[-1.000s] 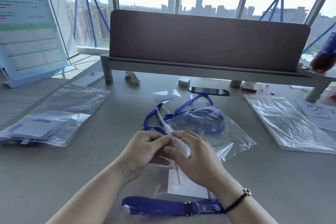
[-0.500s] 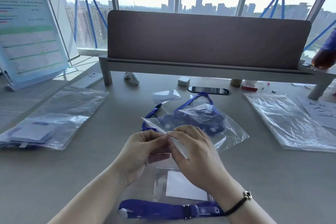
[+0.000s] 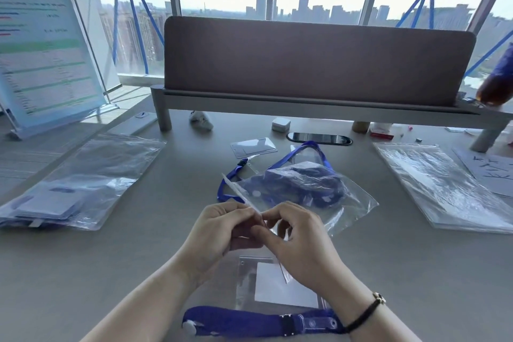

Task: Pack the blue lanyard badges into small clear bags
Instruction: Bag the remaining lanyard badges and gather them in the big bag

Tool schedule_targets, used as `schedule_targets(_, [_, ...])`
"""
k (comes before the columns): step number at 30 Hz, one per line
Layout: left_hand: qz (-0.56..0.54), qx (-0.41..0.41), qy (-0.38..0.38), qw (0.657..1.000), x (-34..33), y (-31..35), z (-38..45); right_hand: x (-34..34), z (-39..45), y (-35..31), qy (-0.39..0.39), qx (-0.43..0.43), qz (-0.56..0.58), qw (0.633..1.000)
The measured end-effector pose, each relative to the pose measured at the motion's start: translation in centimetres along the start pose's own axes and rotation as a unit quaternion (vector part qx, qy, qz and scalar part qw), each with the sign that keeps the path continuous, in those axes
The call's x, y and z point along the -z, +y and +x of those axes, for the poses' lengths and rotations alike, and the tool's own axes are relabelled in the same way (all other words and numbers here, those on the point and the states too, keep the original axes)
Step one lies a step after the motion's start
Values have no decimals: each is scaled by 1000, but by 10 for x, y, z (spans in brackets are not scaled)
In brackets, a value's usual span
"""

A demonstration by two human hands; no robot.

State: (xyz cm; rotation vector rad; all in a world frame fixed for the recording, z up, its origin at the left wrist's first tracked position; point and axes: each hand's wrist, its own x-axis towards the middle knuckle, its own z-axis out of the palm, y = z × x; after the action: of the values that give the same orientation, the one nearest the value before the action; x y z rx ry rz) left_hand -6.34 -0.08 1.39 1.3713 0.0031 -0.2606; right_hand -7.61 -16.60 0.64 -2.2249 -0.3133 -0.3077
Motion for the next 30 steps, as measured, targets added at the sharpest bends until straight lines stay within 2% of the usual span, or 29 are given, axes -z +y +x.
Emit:
schedule_targets(5, [39, -15, -9, 999, -2, -2, -1, 5, 5, -4, -19, -91, 163, 982])
schedule_targets(11, [69, -34, -11, 997, -1, -2, -2, 1, 6, -5, -25, -167, 259, 951])
schedule_targets(13, [81, -40, -19, 996, 0, -3, -3, 1, 4, -4, -27, -148, 228, 962])
schedule_targets(16, [107, -50, -23, 993, 0, -4, -3, 4, 1, 1, -45, -58, 81, 994])
schedule_targets(19, [117, -51, -26, 991, 1, -5, -1, 8, 1, 3, -48, 3, -14, 999])
schedule_targets(22, [104, -53, -27, 993, 0, -4, -2, 9, 2, 5, -10, 39, -59, 997])
schedule_targets(25, [74, -55, -28, 995, -1, -3, -2, 10, 2, 3, 30, 7, -2, 1000])
schedule_targets(30, [29, -63, -6, 998, 2, -6, 2, 13, 3, -10, 5, -93, 208, 974])
